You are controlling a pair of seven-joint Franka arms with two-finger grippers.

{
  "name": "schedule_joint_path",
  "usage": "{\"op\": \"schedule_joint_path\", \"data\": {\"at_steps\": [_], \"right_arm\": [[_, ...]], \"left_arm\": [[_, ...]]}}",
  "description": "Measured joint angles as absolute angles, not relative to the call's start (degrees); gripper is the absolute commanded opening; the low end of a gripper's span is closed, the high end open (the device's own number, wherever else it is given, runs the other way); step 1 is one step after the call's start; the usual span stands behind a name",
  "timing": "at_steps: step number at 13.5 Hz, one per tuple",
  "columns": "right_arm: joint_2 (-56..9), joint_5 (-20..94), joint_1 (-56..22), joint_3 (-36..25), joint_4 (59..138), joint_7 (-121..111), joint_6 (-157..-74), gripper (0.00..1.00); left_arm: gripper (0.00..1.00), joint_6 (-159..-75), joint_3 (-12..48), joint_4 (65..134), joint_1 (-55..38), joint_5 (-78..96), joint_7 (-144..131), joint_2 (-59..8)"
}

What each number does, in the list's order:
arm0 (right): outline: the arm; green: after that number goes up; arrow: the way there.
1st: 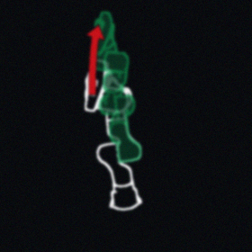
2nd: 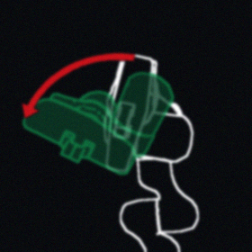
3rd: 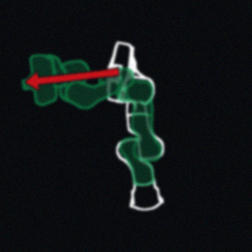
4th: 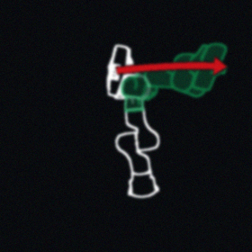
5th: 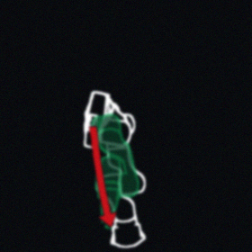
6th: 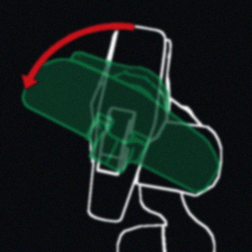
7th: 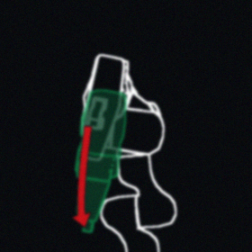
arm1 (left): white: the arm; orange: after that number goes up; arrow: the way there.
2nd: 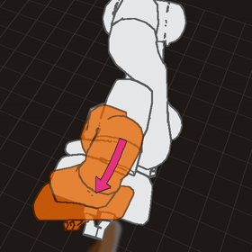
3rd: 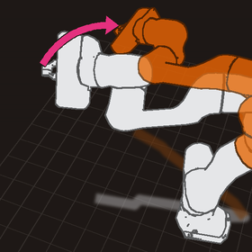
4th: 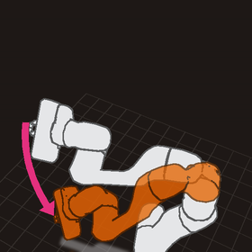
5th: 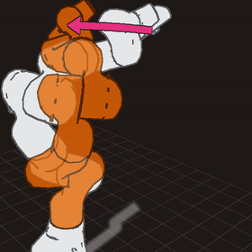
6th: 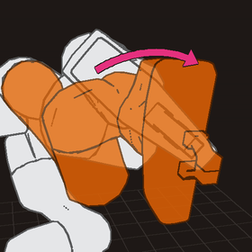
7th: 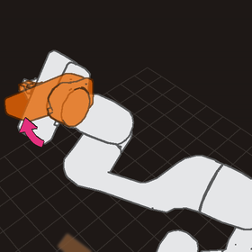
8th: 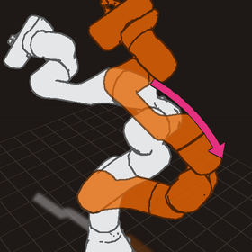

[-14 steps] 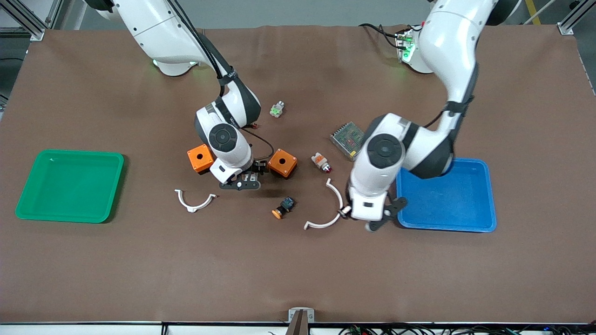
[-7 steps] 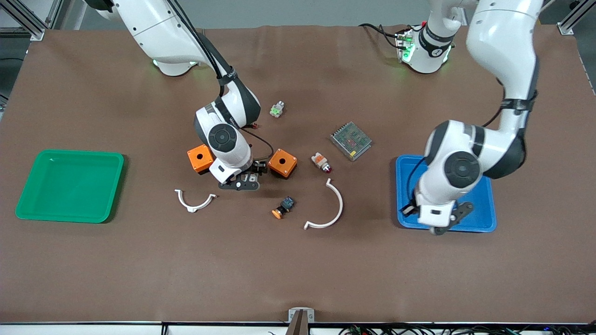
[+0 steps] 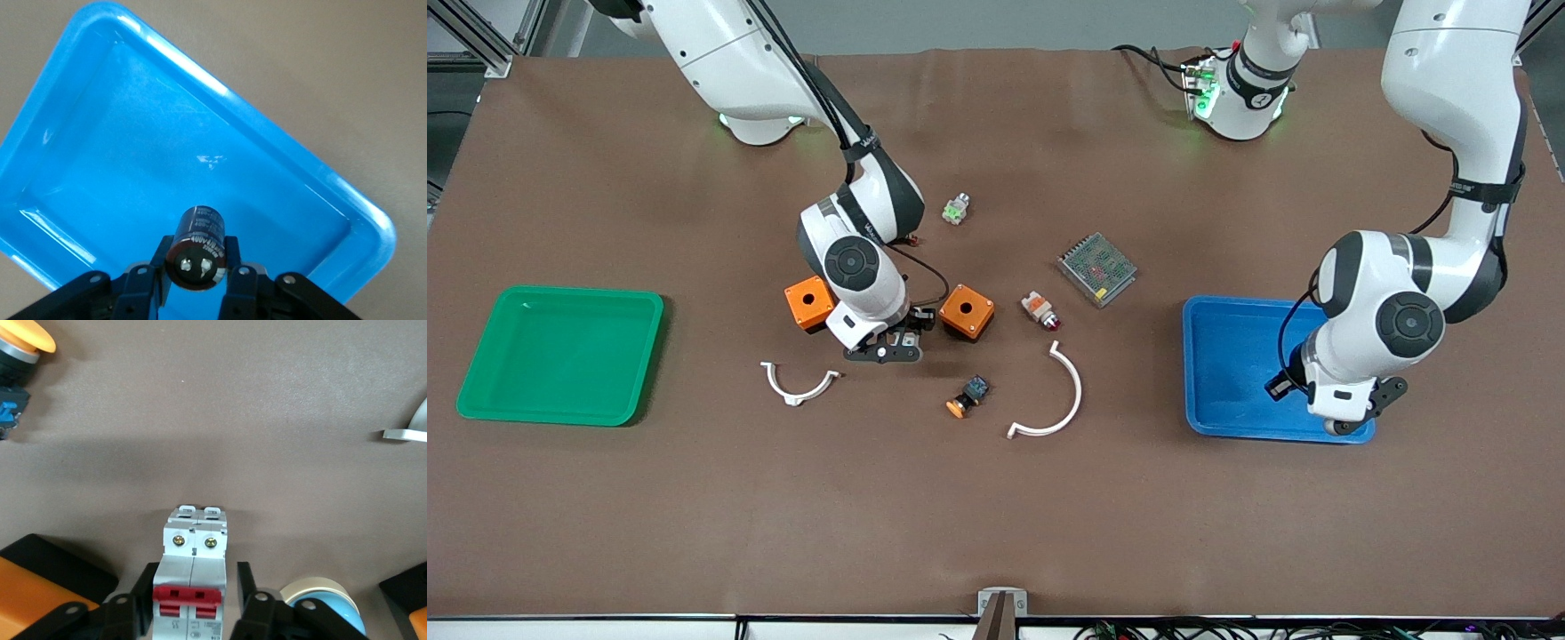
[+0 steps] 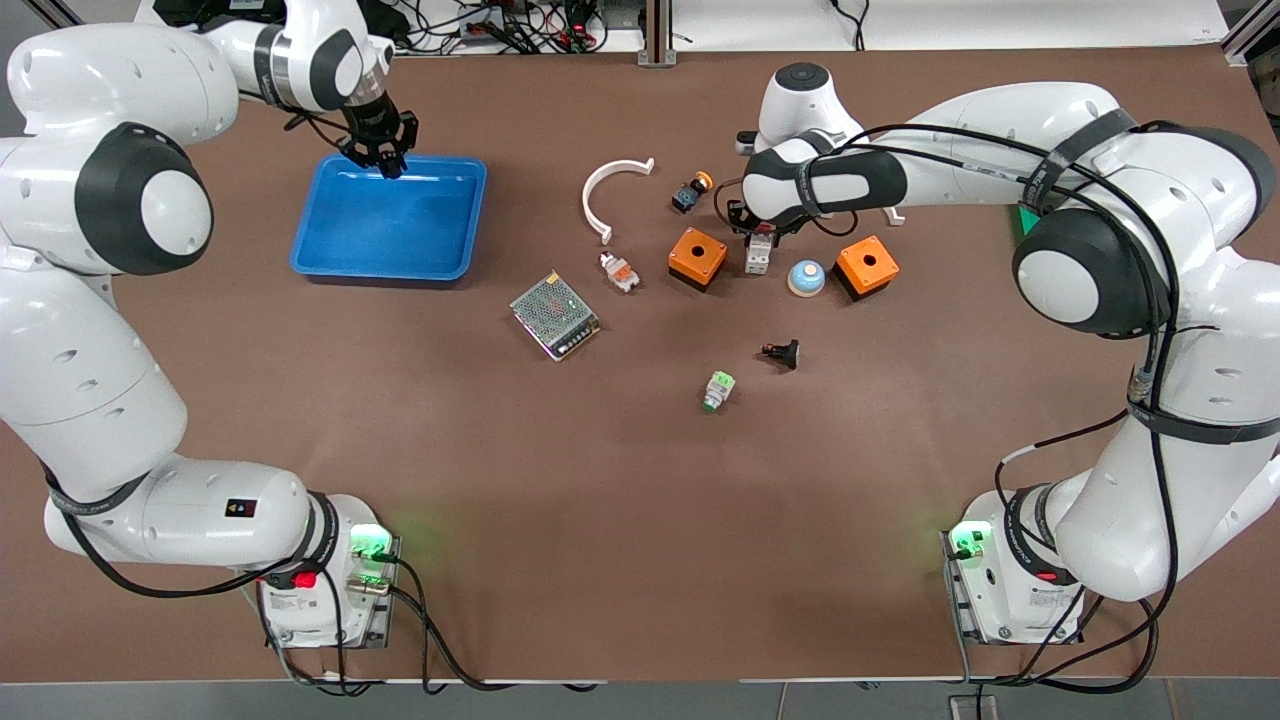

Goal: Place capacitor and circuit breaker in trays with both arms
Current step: 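Carry the capacitor over the blue tray while the right gripper lifts the breaker, then lower the capacitor into the blue tray while the right gripper carries the breaker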

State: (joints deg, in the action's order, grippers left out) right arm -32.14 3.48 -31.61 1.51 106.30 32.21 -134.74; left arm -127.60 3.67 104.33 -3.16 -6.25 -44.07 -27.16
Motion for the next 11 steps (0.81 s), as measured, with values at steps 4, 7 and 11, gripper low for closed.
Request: {"op": "schedule_joint_path", "data": {"at_steps": [4,7,11], "right_arm": [[-32.02,3.49,-31.76,1.65,106.03,35.00,-134.73,0.19],[-30.23,3.49,-31.83,1.42,103.56,35.80,-128.59,0.19],[-25.44,3.33,-29.07,0.41,94.08,35.72,-108.01,0.19]], "left_arm": [[0.01,-133.11,3.67,107.87,-2.69,-6.25,-44.07,-27.30],[0.07,-135.71,3.67,109.69,-2.27,-6.25,-44.07,-27.58],[0.35,-136.20,3.67,110.20,-2.23,-6.25,-44.07,-28.12]]}}
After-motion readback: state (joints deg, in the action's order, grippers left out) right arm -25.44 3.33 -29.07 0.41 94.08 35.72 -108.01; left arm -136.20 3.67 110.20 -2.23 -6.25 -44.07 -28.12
